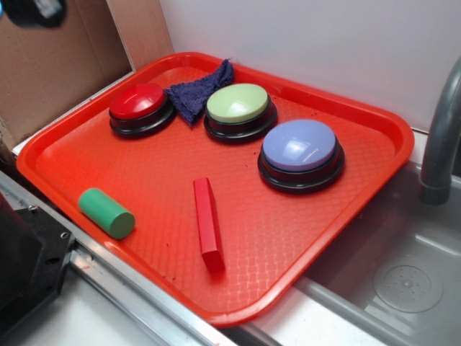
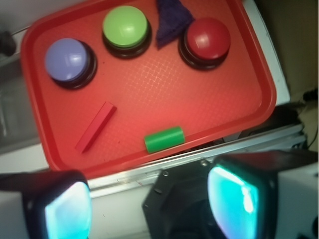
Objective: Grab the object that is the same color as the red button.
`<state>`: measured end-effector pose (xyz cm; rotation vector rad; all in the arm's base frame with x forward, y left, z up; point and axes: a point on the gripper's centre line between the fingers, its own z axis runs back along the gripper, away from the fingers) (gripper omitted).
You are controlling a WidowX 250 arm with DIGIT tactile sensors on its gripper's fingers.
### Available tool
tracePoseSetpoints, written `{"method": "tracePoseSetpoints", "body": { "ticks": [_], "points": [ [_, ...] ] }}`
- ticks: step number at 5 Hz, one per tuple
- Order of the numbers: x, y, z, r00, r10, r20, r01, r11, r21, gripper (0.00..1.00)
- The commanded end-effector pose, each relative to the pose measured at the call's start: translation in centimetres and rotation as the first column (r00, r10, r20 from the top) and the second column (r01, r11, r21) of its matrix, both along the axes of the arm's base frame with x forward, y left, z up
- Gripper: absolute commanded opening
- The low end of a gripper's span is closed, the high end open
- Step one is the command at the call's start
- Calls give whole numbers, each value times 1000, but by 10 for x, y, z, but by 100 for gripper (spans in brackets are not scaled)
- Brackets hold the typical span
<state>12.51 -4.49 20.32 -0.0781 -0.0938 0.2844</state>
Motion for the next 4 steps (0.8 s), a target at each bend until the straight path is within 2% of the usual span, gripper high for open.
{"method": "tracePoseSetpoints", "body": {
  "ticks": [1, 2, 3, 4],
  "points": [
    [28, -34, -68, 958, 287, 30, -284, 957, -63, 100],
    [41, -45, -100, 915, 402, 47, -400, 916, -37, 100],
    [52, -58, -131, 905, 421, 60, -419, 907, -44, 100],
    [65, -65, -160, 907, 417, 64, -418, 909, -8, 100]
  ]
}}
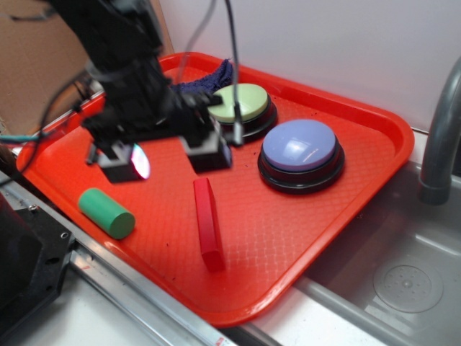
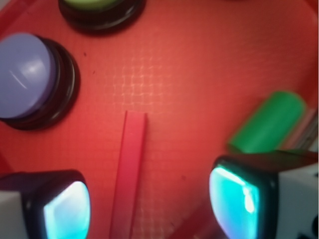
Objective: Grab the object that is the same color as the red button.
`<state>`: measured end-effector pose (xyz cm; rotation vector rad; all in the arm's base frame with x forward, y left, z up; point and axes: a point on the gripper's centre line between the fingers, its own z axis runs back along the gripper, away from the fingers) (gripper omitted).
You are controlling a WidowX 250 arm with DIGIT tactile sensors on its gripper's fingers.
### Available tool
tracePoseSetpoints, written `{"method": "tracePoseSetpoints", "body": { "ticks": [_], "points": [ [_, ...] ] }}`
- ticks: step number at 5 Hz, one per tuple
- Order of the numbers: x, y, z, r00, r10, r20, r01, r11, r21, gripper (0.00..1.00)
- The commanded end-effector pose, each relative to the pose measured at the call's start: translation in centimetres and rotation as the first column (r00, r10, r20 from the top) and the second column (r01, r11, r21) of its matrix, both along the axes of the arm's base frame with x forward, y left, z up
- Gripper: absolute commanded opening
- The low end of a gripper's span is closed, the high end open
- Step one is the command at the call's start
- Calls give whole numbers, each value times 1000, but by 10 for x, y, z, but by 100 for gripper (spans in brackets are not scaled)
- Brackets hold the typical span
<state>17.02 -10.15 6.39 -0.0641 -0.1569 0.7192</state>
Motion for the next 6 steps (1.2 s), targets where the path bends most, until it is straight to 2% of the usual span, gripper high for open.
{"method": "tracePoseSetpoints", "body": {
  "ticks": [1, 2, 3, 4, 5, 6],
  "points": [
    [25, -7, -34, 1000, -2, -11, 2, 1000, 2, 100],
    [28, -6, -46, 1000, 6, -28, -5, 1000, 21, 100],
    [28, -8, -51, 1000, 20, -20, -20, 999, 41, 89],
    [27, -6, -48, 999, 40, 0, -40, 998, 41, 0],
    [28, -2, -33, 998, -54, 16, 54, 998, 44, 0],
    [35, 7, -2, 969, -238, -68, 244, 965, 96, 0]
  ]
}}
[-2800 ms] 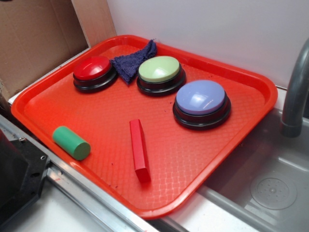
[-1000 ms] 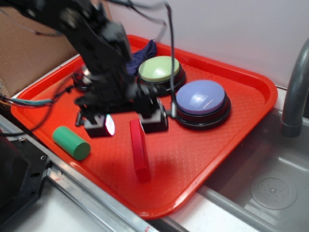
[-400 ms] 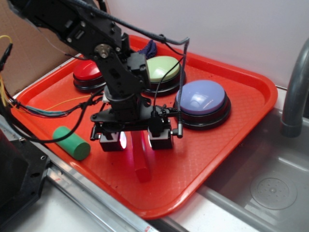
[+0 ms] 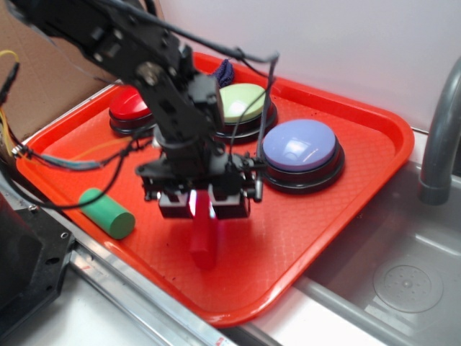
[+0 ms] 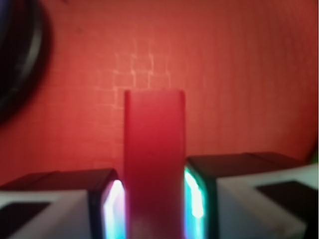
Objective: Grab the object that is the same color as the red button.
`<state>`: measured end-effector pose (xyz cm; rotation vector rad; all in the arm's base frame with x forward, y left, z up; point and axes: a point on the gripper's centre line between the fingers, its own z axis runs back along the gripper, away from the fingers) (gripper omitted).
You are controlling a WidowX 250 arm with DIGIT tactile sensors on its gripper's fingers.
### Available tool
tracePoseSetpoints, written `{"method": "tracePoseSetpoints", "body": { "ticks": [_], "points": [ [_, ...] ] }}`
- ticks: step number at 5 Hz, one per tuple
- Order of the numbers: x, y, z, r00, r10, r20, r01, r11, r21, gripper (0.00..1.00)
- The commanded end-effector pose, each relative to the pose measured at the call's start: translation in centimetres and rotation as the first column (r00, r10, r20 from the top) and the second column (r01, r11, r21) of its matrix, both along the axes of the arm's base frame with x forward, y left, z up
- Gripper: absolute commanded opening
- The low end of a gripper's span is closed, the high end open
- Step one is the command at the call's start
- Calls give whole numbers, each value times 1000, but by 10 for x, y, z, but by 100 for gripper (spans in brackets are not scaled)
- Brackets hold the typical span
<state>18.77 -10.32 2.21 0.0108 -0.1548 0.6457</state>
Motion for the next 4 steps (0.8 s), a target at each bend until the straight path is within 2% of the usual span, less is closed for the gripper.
{"method": "tracePoseSetpoints", "body": {
  "ticks": [1, 2, 3, 4],
  "points": [
    [21, 26, 82, 946, -314, -85, 319, 946, 59, 0],
    [22, 40, 107, 898, -431, -84, 433, 901, 5, 0],
    [24, 58, 139, 875, -470, -118, 478, 876, 57, 0],
    [22, 67, 156, 870, -489, -67, 494, 865, 87, 0]
  ]
}}
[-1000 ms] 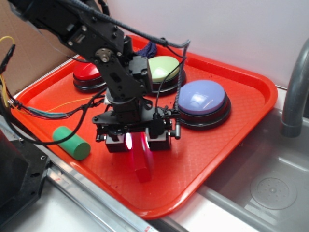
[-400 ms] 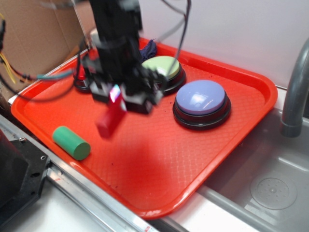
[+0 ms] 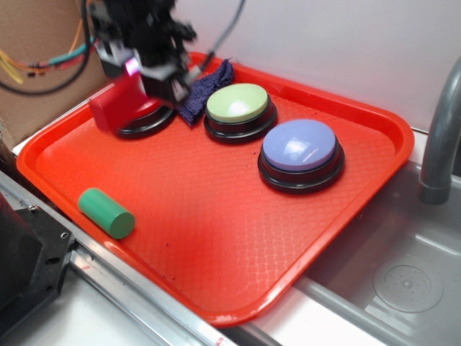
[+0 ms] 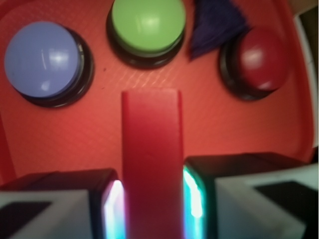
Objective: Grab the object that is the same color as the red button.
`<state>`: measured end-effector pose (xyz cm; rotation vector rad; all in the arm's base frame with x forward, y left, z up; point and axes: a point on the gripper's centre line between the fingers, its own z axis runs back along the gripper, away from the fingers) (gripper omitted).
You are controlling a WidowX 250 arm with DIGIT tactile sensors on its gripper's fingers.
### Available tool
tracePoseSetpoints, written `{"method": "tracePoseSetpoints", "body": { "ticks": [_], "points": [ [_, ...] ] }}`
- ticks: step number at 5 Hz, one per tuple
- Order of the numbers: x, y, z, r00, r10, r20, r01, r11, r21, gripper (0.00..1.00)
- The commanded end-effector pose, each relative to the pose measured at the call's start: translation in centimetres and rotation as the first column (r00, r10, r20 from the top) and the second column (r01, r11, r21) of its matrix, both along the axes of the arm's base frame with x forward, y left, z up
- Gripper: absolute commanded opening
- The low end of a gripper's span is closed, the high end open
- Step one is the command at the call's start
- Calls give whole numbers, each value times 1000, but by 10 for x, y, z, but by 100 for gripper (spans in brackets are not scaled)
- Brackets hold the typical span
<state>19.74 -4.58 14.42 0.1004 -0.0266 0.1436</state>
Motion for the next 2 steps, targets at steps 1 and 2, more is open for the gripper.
{"method": "tracePoseSetpoints", "body": {
  "ticks": [1, 2],
  "points": [
    [10, 28, 41, 990, 46, 134, -31, 994, -106, 0],
    [10, 36, 38, 976, 159, 147, -138, 980, -145, 0]
  ]
}}
